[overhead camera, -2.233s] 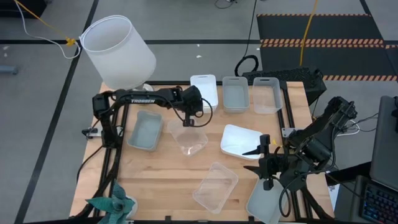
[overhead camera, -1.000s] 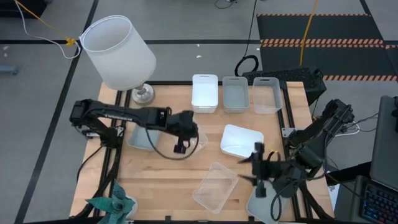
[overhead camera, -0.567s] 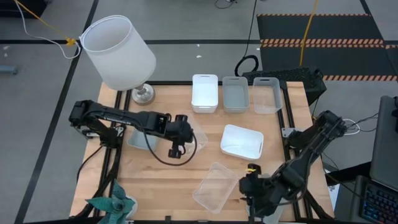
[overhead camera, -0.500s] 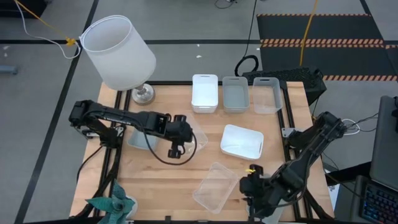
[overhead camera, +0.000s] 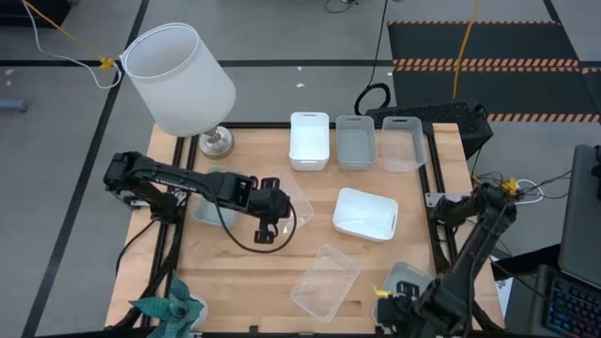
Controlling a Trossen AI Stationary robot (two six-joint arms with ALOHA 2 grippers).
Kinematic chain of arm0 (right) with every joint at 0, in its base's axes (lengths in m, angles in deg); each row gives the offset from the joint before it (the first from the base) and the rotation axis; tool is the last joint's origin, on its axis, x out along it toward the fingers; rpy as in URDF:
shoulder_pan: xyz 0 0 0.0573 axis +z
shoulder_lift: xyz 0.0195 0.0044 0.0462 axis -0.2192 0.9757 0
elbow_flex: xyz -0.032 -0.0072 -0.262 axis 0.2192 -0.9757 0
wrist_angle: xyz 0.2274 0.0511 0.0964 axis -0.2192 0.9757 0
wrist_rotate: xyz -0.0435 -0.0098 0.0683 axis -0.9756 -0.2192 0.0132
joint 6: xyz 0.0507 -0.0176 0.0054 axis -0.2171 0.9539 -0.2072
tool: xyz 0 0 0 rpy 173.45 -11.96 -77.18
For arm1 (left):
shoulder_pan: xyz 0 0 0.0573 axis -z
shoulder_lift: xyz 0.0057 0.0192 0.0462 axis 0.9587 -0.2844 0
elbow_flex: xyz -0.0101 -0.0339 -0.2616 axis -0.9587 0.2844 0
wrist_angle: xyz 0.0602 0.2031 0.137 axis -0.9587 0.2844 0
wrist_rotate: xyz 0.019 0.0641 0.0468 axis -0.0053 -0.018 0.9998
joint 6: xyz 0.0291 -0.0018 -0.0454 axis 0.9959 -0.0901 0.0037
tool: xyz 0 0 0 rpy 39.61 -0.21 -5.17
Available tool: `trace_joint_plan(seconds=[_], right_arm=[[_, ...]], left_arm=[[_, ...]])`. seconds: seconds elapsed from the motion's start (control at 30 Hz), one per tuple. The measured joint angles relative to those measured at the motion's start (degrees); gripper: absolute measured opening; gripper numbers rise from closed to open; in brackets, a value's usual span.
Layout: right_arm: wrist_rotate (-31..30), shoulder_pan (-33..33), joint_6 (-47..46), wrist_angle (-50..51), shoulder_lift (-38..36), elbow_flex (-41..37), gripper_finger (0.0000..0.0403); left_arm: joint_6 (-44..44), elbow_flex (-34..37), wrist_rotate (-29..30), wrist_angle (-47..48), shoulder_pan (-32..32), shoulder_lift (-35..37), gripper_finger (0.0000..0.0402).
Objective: Stack baskets by color
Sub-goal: Stack the bottom gray bin on top of the top gray bin
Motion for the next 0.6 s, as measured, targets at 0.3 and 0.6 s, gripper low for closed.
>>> trace_joint_plan(seconds=[0.3,0.6], right_arm=[[0.0,5.1,-2.0,-5.0,4.6,0.0,0.0201],[-0.3,7.2,-4.4,-2.4,8.0,-0.4,0.0201]], left_arm=[[-1.1,0.0,0.0,-1.8,0.3,0.0,0.0014],[2.2,0.0,0.0,-2.8,0.4,0.0,0.0015]])
